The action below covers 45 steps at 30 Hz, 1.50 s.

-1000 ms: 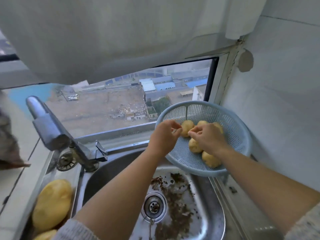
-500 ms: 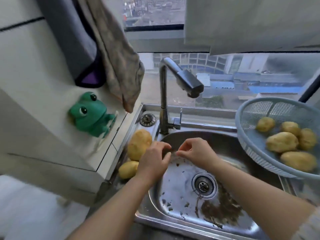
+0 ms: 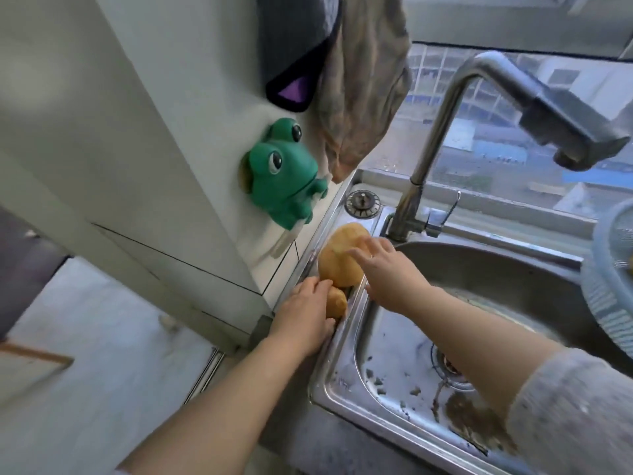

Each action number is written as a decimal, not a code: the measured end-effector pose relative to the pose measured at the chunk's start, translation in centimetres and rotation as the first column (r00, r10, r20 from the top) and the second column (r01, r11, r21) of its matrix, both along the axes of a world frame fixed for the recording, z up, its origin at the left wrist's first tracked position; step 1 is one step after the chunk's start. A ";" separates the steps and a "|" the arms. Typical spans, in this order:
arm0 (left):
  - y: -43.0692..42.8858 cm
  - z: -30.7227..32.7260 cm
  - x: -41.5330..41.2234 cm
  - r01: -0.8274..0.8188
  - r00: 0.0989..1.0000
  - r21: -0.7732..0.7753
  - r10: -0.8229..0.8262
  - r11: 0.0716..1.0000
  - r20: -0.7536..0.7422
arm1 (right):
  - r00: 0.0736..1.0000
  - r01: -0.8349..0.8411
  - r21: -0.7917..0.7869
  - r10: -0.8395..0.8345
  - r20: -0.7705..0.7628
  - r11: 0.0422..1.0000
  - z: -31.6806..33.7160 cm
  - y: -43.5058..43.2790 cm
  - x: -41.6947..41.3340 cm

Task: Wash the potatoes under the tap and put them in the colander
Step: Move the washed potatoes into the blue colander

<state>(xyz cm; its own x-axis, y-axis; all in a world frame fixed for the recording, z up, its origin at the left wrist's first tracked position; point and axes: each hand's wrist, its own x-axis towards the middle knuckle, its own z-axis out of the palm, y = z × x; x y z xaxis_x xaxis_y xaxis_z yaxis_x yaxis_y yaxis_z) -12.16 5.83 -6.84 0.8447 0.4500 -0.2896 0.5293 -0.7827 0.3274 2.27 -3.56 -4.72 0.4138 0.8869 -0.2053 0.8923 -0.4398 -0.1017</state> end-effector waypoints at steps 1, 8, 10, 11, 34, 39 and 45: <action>0.1 -0.1 0.0 0.006 1.000 0.001 -0.006 1.000 -0.002 | 0.998 -0.047 -0.024 0.048 0.050 0.999 0.1 0.7 0.4; 0.9 -0.6 0.1 -0.003 1.000 0.002 0.003 1.000 0.010 | 0.936 -0.230 -0.210 0.275 0.222 0.950 -0.3 4.4 2.1; 1.0 -0.7 0.2 -0.001 1.000 0.001 0.001 1.000 0.010 | 0.911 -0.268 -0.238 0.326 0.253 0.934 -0.7 4.9 2.3; 1.0 -0.7 0.3 0.002 1.000 0.008 -0.002 1.000 0.006 | 0.900 -0.284 -0.250 0.347 0.264 0.926 -0.9 5.1 2.3; -7.0 3.9 4.5 0.012 0.862 -0.435 0.211 0.900 0.461 | 0.780 0.621 0.222 -0.566 -0.267 0.752 3.7 -12.4 1.6; -13.0 6.5 7.9 0.213 0.727 -0.568 0.259 0.795 0.636 | 0.619 0.785 0.354 -0.605 -0.501 0.509 6.9 -18.7 2.6; -19.8 9.8 14.2 0.417 0.670 -0.545 0.159 0.728 0.725 | 0.481 0.868 0.435 -0.625 -0.615 0.240 9.7 -26.3 5.5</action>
